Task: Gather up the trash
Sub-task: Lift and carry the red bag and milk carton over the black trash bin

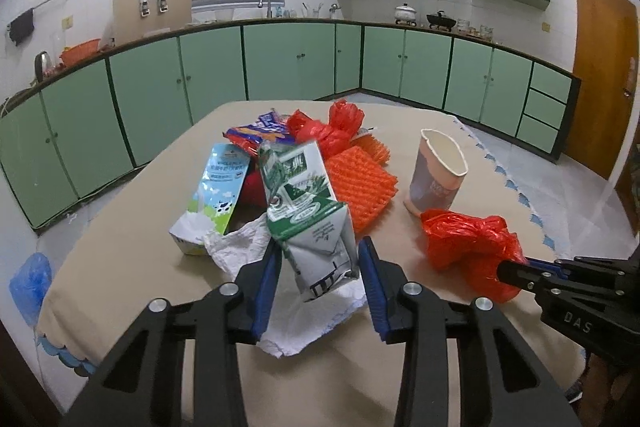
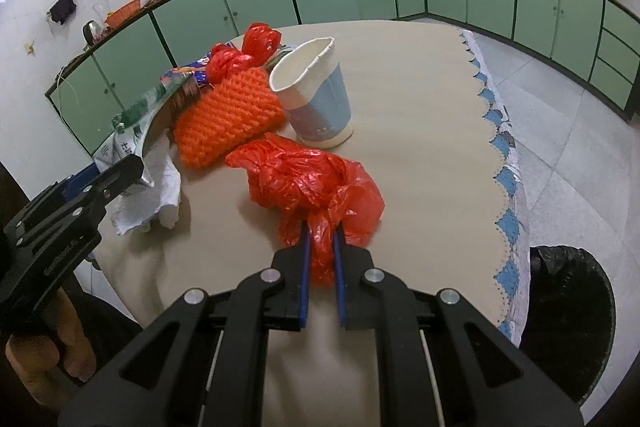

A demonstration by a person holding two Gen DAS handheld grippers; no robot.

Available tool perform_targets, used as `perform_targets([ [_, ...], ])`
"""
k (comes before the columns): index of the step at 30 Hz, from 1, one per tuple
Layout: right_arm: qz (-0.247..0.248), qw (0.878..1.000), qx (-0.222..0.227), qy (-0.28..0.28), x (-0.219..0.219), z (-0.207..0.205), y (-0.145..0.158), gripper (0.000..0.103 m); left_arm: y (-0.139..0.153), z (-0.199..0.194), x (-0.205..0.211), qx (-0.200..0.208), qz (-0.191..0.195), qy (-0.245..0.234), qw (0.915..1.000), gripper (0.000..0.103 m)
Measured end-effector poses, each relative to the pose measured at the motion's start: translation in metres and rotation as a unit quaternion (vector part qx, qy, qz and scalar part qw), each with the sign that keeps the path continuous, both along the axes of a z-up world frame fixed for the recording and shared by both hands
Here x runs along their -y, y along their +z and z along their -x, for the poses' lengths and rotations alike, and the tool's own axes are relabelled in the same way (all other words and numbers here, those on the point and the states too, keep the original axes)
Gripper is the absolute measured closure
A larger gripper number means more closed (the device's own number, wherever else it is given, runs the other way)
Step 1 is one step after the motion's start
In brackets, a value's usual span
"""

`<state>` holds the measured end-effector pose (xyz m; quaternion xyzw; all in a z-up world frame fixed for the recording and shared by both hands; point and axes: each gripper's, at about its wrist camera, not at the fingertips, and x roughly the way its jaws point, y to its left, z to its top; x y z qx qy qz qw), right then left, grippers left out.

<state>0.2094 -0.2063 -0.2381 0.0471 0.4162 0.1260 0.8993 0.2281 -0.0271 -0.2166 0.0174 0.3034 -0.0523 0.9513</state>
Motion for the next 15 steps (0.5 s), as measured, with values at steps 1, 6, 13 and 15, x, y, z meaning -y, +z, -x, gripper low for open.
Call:
perform_targets([
  [1,0.001,1.0,0.001,0.0,0.0,0.001,0.001,0.094,0.002,0.002,0.0,0.002,0.001,-0.003,1.0,0.064],
  [6,0.0,1.0,0.005,-0.002,-0.001,0.003,0.007,0.094,0.012,0.012,0.0,0.017,0.001,-0.009,0.9998,0.065],
  [13,-0.009,1.0,0.009,-0.004,0.003,0.01,0.015,0.094,0.028,0.026,-0.003,0.034,0.009,-0.014,0.9993,0.067],
  [15,-0.01,1.0,0.01,-0.004,0.004,0.013,0.017,0.094,0.029,0.029,-0.003,0.034,0.011,-0.015,0.9992,0.067],
])
